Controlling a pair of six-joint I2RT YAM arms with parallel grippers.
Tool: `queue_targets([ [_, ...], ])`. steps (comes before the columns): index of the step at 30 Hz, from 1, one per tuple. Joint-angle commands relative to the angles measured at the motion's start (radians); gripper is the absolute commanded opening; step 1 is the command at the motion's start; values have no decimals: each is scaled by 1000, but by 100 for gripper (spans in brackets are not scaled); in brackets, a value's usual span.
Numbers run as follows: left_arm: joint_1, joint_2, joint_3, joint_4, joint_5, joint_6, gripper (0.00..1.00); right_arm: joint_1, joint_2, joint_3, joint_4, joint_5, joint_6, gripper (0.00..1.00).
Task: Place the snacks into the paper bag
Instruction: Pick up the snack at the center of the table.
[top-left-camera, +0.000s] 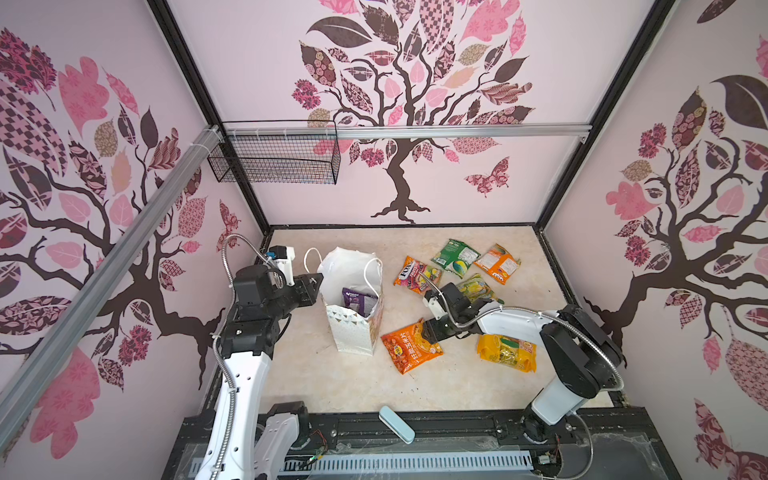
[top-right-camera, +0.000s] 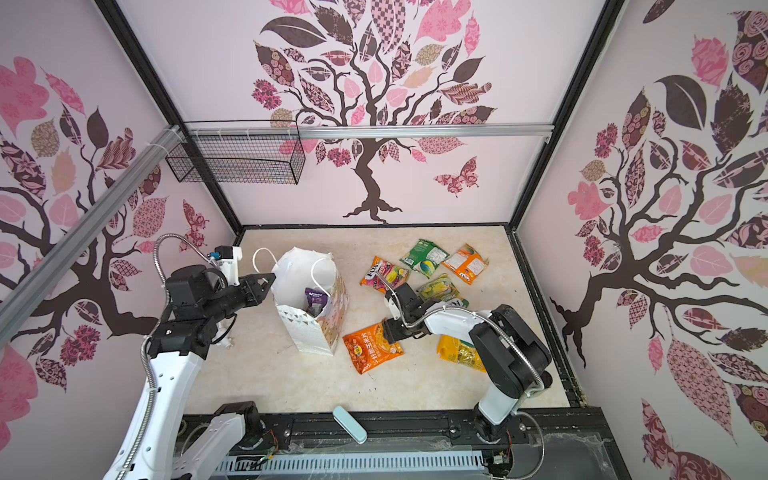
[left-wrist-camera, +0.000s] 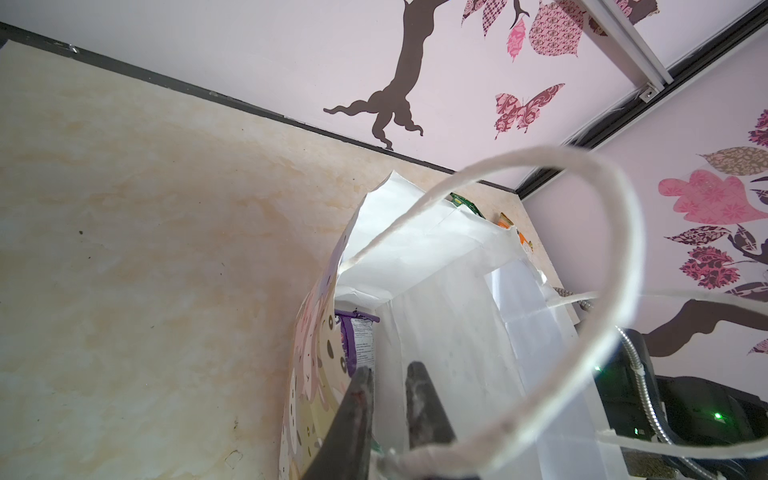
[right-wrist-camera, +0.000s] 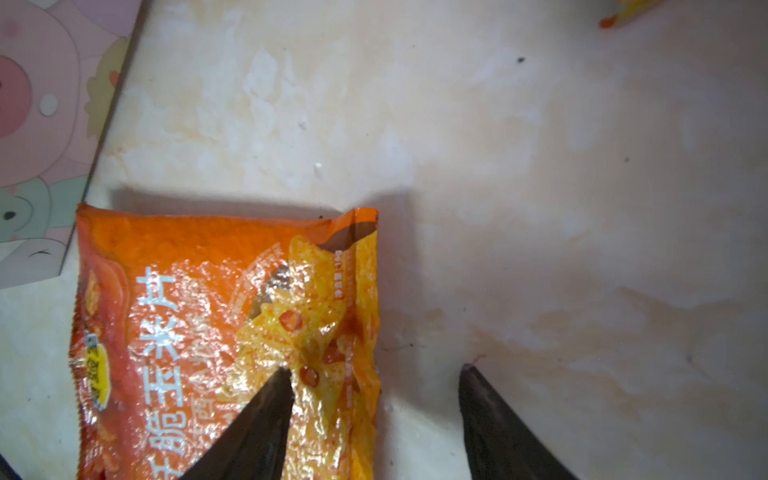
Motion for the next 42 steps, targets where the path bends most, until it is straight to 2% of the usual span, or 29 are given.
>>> queue_targets([
  [1, 5, 0, -18, 5, 1, 13, 20, 10, 35, 1, -3, -32, -13, 64],
  [9, 4, -1, -18, 3, -2, 13, 20, 29, 48, -2, 25, 18, 3, 50],
  [13, 4, 1, -18, 4, -3, 14, 20, 29, 61, -8, 45, 16, 5, 33],
  [15, 4, 1, -18, 4, -3, 15, 20, 29, 60, -16, 70, 4, 7, 11],
  [17, 5, -1, -17, 3, -6, 14, 20, 29, 57, -22, 94, 0, 12, 4],
  [19, 4, -1, -18, 3, -7, 15, 20, 30, 58, -14, 98, 3, 15, 0],
  [26, 5, 0, -20, 3, -8, 15, 20, 23, 11, -6, 94, 8, 15, 0],
  [32, 5, 1, -14, -12, -35, 22, 19, 9, -40, 5, 91, -48, 3, 0],
  [38, 4, -3, -18, -5, -24, 19, 19, -14, -89, 38, 85, -176, 15, 0],
  [42, 5, -3, -18, -4, -22, 19, 19, -15, -134, 64, 83, -179, 19, 0],
])
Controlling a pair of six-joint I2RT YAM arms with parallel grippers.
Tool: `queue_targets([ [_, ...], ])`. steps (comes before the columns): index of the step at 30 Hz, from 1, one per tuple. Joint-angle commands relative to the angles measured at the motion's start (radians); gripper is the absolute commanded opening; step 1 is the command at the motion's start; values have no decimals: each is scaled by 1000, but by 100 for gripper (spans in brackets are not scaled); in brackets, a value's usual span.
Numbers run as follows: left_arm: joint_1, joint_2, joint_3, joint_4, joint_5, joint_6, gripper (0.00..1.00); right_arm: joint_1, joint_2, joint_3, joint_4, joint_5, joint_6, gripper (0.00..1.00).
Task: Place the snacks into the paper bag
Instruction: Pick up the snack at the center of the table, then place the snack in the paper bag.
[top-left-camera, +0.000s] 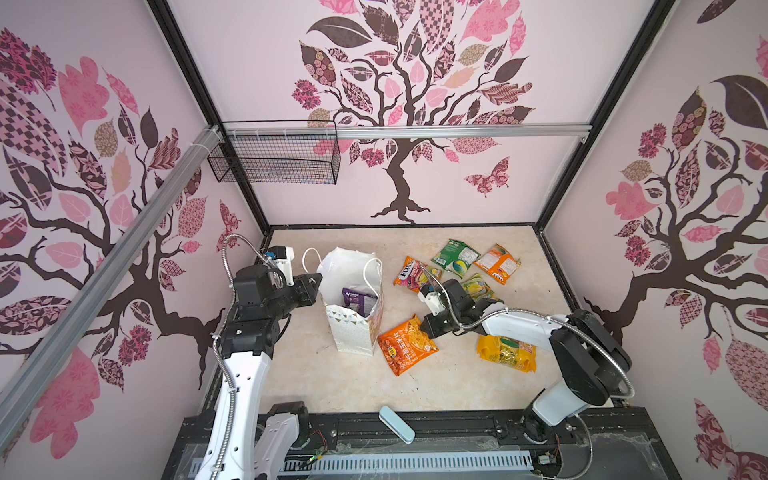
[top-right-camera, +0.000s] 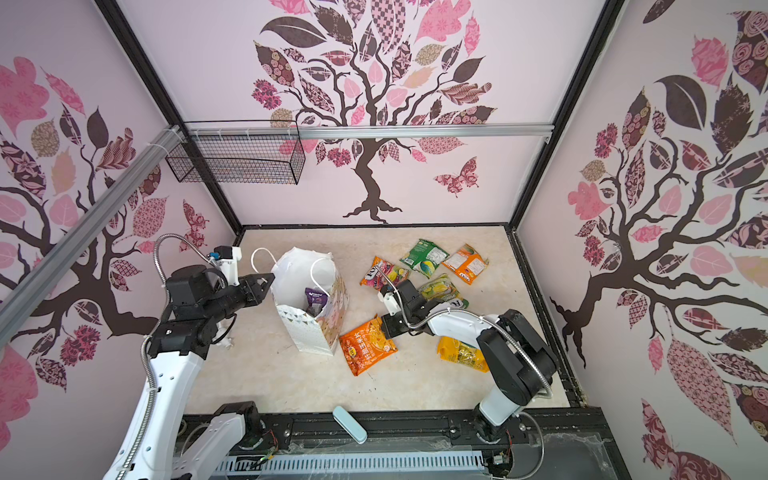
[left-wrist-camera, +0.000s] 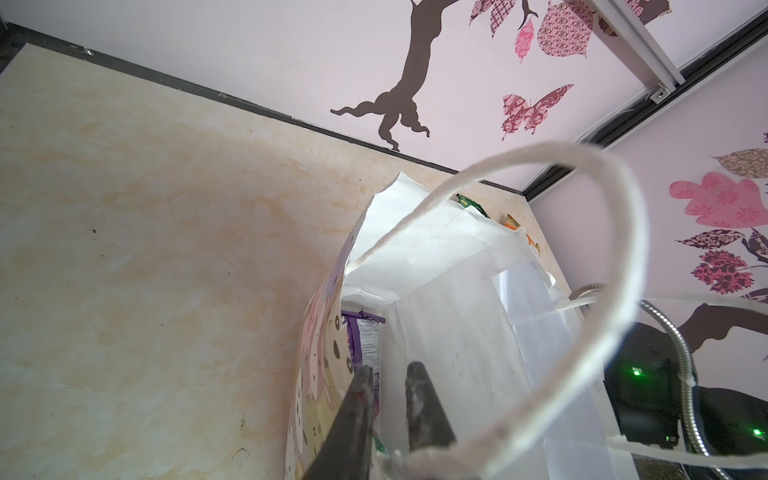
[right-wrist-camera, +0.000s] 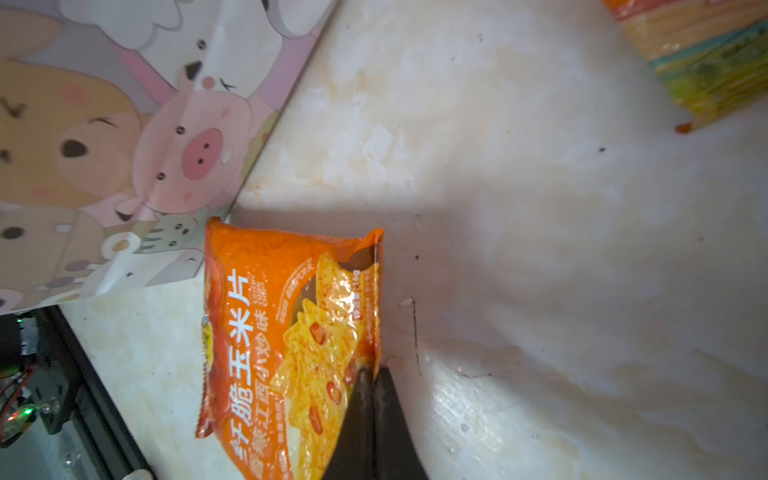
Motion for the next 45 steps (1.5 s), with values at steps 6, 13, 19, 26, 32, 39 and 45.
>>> queue_targets([
  [6, 4, -5, -17, -1, 2, 14, 19, -5, -96, 110, -61, -27, -25, 0],
  [13, 2, -8, -17, 0, 3, 15, 19, -8, -163, 142, -61, -42, -21, 0],
  [19, 1, -9, -18, 1, 7, 14, 19, -9, -211, 156, -38, -64, -11, 0],
  [26, 0, -8, -18, 2, 10, 13, 19, -16, -245, 178, -34, -51, -13, 0],
  [32, -2, -7, -20, 6, 11, 13, 19, -18, -257, 238, -38, -38, -15, 0],
  [39, -4, -7, -19, 5, 12, 13, 20, -20, -255, 336, -73, -12, -43, 0],
  [45, -5, -8, -19, 5, 14, 13, 19, -20, -262, 421, -106, -4, -70, 0],
])
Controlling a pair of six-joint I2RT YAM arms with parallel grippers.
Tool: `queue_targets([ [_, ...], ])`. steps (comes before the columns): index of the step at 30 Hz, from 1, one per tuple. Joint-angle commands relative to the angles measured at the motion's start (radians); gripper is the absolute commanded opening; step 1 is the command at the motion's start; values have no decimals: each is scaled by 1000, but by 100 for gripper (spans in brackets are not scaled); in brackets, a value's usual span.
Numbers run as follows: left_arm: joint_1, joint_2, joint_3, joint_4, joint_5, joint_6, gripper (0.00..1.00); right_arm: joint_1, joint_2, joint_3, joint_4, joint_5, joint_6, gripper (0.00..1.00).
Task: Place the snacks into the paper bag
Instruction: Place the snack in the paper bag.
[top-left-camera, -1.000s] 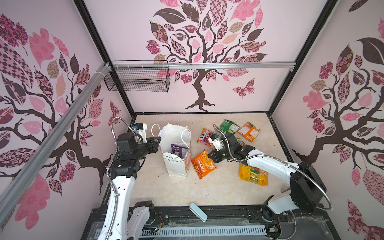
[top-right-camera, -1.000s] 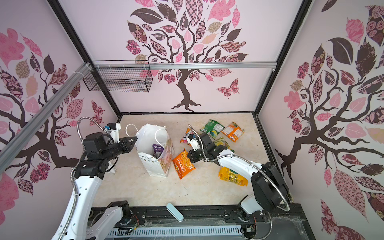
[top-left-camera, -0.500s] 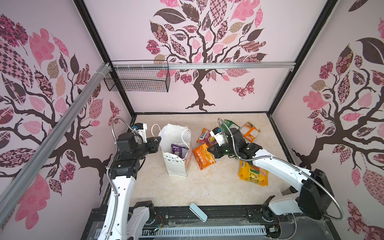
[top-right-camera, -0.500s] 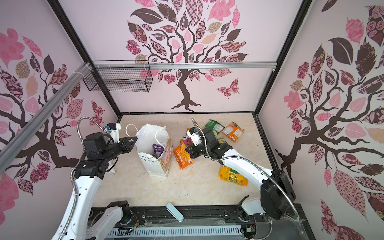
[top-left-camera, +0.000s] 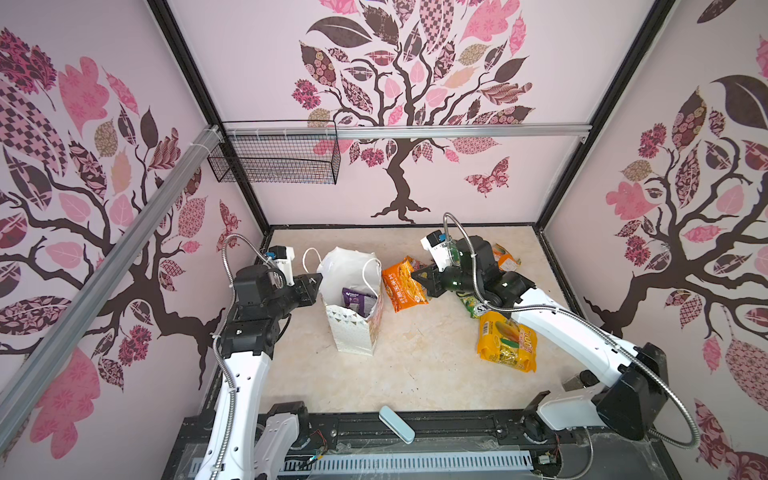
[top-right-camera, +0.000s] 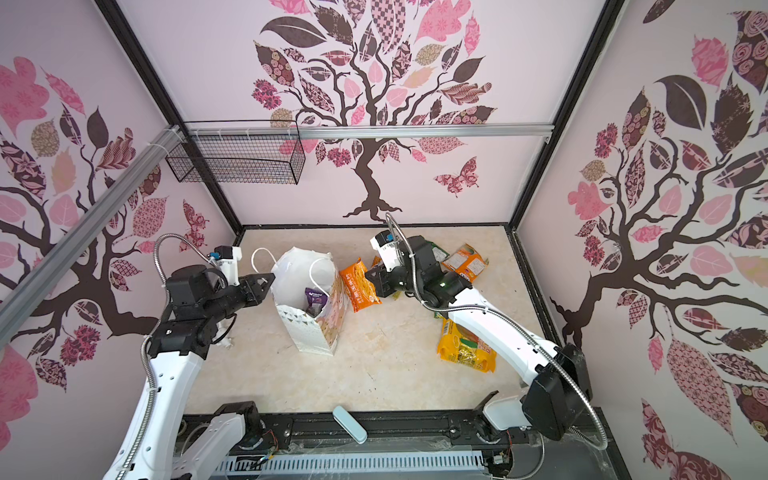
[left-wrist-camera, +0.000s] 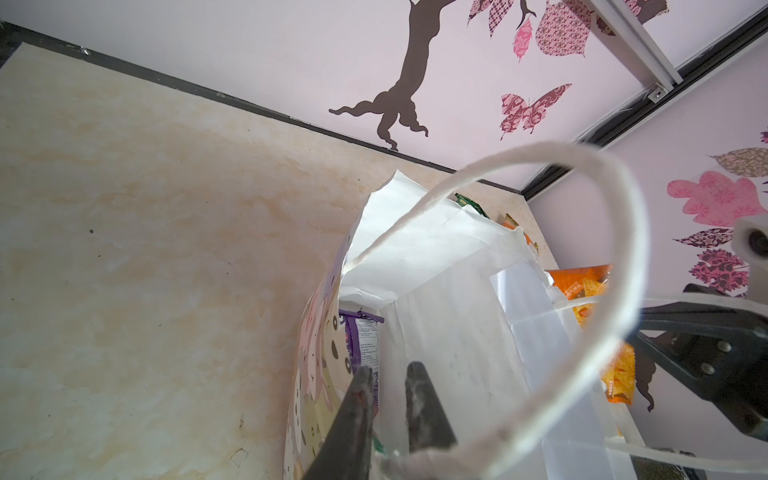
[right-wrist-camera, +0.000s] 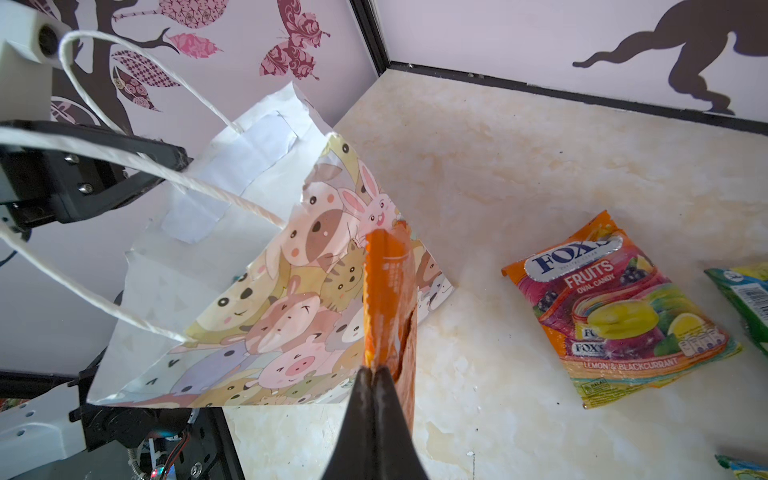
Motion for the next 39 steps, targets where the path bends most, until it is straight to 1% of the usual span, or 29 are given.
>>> queue_targets([
  [1, -4, -8, -19, 6, 13, 13, 19, -9, -58, 77, -35, 21, -39, 0],
  [9, -5, -11, -19, 7, 14, 13, 19, -7, -55, 227, -85, 13, -48, 0],
  [17, -6, -15, -20, 5, 13, 13, 19, -8, -61, 315, -83, 1, -38, 0],
  [21, -7, -15, -19, 6, 13, 13, 20, -7, -61, 371, -67, -17, -28, 0],
  [24, -9, -12, -19, 5, 14, 13, 19, -7, -34, 446, -81, -44, -17, 0],
  [26, -9, -12, -19, 4, 13, 14, 19, -6, -27, 470, -68, -66, -4, 0],
  [30, -8, -15, -18, 2, 11, 14, 19, 2, -17, 505, -55, -73, 5, 0],
  [33, -9, -15, -18, 5, 13, 14, 19, 31, -4, 541, -64, -56, -6, 0],
  [36, -12, -16, -19, 5, 14, 14, 19, 92, 20, 597, -107, 2, -53, 0],
  [39, -13, -17, -18, 4, 11, 14, 20, 136, 32, 629, -121, 25, -61, 0],
])
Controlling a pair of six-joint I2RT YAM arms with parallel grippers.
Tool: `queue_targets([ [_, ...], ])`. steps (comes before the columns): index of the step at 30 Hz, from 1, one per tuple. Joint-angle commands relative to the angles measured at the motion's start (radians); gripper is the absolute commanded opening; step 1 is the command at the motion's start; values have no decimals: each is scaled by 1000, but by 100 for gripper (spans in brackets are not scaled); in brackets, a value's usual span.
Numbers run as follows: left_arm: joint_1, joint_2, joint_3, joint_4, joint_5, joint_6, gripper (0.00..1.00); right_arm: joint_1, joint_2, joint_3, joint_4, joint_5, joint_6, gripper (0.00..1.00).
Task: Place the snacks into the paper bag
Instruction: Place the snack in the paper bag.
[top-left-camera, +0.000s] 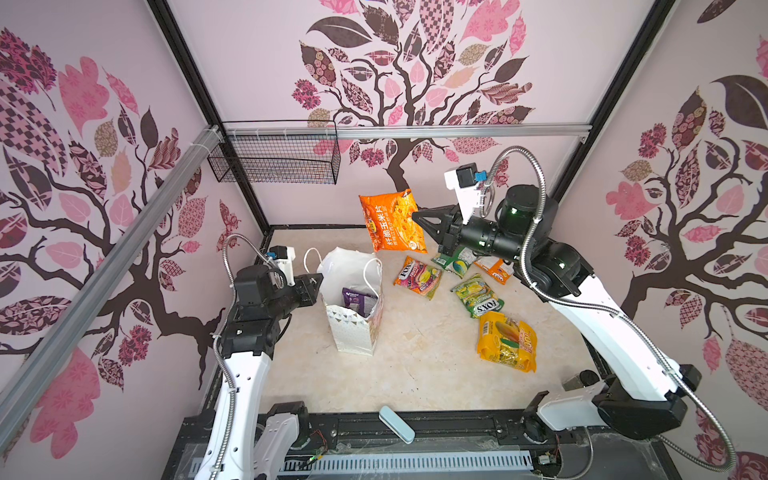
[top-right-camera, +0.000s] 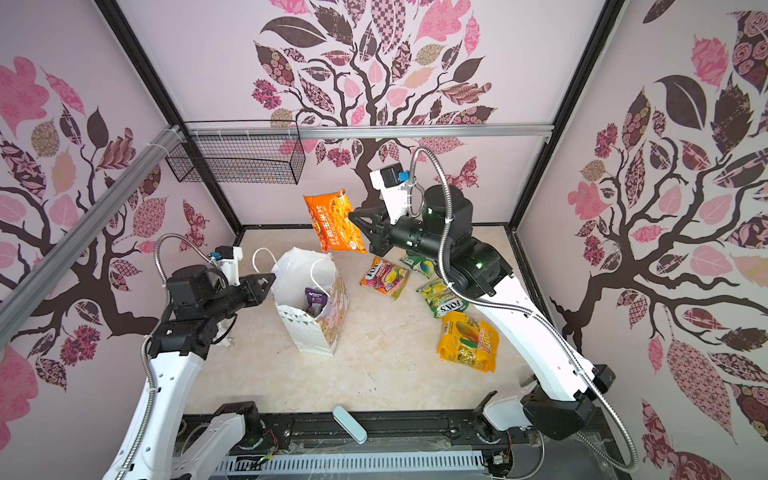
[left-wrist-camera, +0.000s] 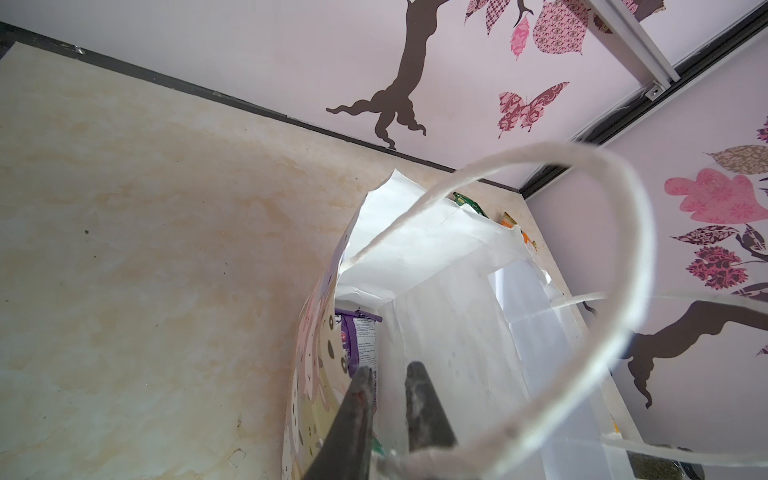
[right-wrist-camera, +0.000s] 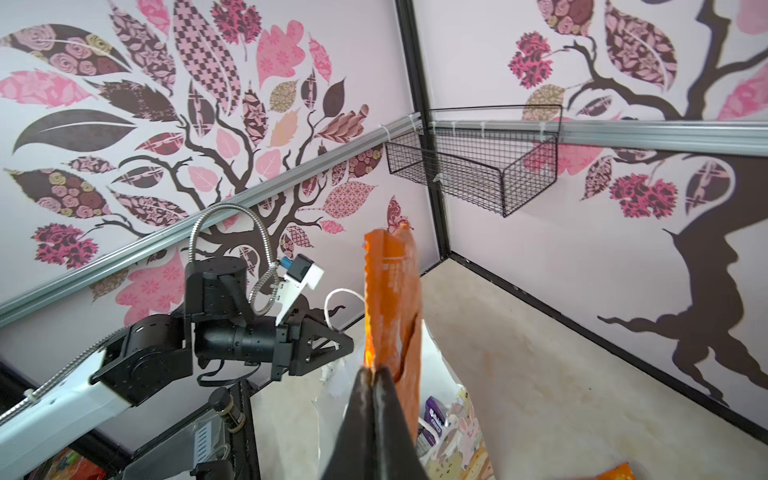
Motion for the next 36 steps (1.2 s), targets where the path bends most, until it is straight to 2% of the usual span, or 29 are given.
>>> queue_targets([
  [1, -5, -15, -19, 3, 10, 14, 19, 48, 20, 52, -11, 51, -42, 0],
  [10, -9, -18, -18, 2, 7, 18, 19, 147, 53, 87, -29, 97, -51, 0],
  [13, -11, -20, -17, 0, 4, 18, 19, 192, 73, 89, -49, 167, -73, 0],
  [17, -13, -20, -17, -1, 3, 19, 19, 239, 99, 95, -78, 321, -96, 0],
  [20, -12, -19, -17, -1, 3, 19, 19, 266, 118, 95, -92, 375, -108, 0],
  [36, -14, -13, -14, -3, -4, 22, 19, 287, 132, -14, -104, 414, -103, 0],
])
